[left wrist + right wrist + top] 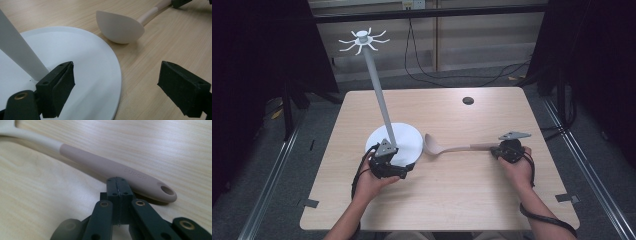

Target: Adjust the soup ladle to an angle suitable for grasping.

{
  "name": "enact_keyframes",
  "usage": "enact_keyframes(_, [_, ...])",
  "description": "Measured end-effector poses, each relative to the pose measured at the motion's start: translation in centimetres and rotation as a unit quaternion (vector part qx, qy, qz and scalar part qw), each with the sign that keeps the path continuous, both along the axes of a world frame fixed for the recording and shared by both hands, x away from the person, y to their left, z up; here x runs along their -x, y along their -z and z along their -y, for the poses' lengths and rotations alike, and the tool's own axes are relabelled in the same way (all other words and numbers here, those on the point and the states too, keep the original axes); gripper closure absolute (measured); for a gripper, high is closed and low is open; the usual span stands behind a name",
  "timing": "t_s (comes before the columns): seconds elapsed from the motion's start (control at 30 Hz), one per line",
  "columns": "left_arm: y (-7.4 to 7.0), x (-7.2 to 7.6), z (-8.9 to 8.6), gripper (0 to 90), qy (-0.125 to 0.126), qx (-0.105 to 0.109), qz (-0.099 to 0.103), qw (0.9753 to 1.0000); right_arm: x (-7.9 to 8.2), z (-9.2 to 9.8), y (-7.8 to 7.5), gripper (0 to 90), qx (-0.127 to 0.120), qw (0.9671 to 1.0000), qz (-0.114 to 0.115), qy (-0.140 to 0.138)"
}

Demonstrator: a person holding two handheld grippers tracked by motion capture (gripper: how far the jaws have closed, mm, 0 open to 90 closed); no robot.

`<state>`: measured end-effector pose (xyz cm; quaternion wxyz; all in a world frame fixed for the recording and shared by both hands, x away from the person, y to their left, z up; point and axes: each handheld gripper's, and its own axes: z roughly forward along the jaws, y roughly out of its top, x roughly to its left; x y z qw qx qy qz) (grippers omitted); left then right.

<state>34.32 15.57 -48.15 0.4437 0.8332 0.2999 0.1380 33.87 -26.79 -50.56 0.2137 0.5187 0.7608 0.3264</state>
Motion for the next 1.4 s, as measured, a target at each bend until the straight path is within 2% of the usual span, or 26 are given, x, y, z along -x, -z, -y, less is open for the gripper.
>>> enact_keyframes(0.1, [-0.1, 0.0, 0.0, 13.3, 0.000, 0.002, -0.001, 1.0000, -0.7, -0.1, 0.1, 90.0, -0.006, 0.9999, -0.002, 0.015])
enact_keyframes(0.23, [-0.1, 0.1, 0.0, 13.3, -0.001, 0.000, 0.000, 1.0000, -1.2, -0.2, 0.1, 90.0, -0.002, 0.9998, 0.000, 0.018])
enact_keyframes(0.47, [-0.1, 0.0, 0.0, 13.3, 0.001, 0.002, 0.000, 1.0000, -2.5, -0.5, 0.2, 90.0, 0.007, 0.9996, 0.011, 0.027])
enact_keyframes(0.57, [-0.1, 0.0, 0.0, 13.4, 0.000, 0.002, -0.001, 1.0000, -3.2, -0.6, 0.5, 90.0, 0.001, 0.9990, 0.019, 0.040])
enact_keyframes(0.83, [-0.1, 0.0, 0.0, 13.3, 0.001, 0.001, 0.000, 1.0000, -4.2, -0.9, 0.5, 89.8, 0.002, 0.9986, 0.022, 0.048])
enact_keyframes(0.93, [0.0, 0.0, 0.1, 13.3, 0.001, 0.000, -0.003, 1.0000, -4.8, -1.1, 0.6, 89.8, -0.006, 0.9983, 0.021, 0.054])
enact_keyframes(1.13, [0.0, 0.1, 0.2, 13.3, 0.000, 0.003, -0.004, 1.0000, -5.5, -1.3, 0.7, 89.3, -0.002, 0.9980, 0.027, 0.057])
enact_keyframes(1.4, [0.0, 0.2, 0.5, 13.4, 0.007, -0.010, -0.001, 0.9999, -6.6, -1.5, 0.7, 87.8, 0.002, 0.9982, 0.028, 0.054])
